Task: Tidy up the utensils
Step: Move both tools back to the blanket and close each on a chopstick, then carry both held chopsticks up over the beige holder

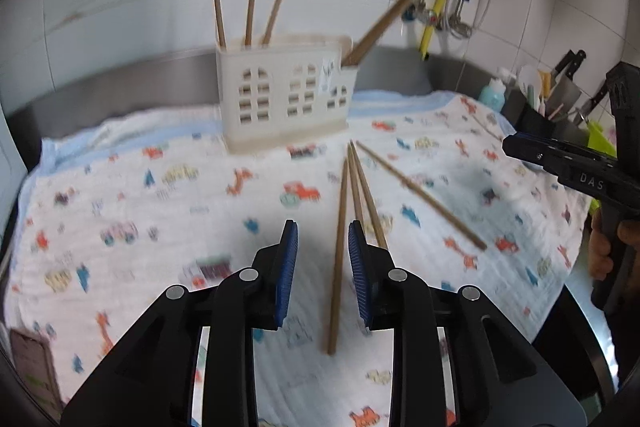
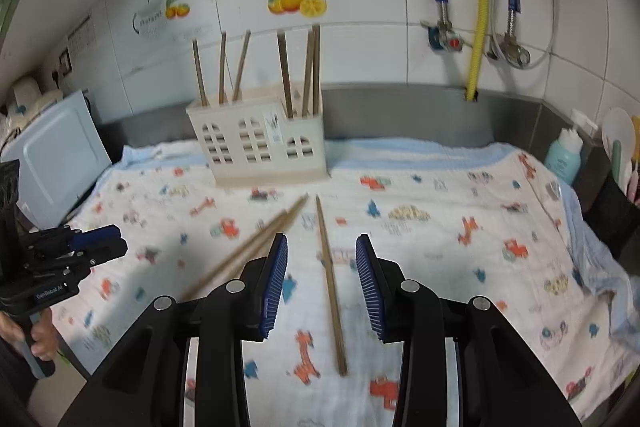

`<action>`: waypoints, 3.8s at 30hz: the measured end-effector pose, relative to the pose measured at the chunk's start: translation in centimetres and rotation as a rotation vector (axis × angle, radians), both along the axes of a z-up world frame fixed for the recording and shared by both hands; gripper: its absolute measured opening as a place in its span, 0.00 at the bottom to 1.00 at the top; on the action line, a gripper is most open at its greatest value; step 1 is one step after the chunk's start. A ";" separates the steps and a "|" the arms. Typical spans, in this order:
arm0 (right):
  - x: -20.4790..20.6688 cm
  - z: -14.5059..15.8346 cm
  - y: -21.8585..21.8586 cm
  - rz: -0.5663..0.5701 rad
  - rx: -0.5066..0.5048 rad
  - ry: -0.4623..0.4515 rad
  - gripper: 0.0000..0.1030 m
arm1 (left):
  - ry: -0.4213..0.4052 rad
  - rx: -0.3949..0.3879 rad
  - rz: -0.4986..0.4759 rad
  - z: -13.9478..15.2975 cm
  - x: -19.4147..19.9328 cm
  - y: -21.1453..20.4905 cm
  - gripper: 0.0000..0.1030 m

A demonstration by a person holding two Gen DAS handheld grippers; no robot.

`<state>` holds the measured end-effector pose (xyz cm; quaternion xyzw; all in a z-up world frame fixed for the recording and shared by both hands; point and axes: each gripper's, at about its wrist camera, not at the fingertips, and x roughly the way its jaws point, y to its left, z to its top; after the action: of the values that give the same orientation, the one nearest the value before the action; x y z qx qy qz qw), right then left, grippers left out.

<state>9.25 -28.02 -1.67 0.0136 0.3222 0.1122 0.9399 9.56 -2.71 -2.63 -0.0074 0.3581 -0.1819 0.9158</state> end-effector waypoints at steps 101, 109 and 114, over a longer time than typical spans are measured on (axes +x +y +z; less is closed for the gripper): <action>5.4 15.4 5.5 0.196 -0.036 -0.220 0.07 | -0.147 -0.038 -0.018 8.1 6.2 1.1 0.06; 9.4 18.0 6.2 0.160 -0.049 -0.251 0.07 | -0.256 -0.015 -0.020 13.7 7.5 1.1 0.06; 12.0 17.8 6.5 0.131 -0.078 -0.236 0.07 | -0.356 -0.006 -0.006 17.8 7.9 0.9 0.06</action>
<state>21.23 -21.53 16.12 -0.0573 0.2137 0.1615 0.9617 17.42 -1.83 15.13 0.0232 0.1895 -0.1843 0.9641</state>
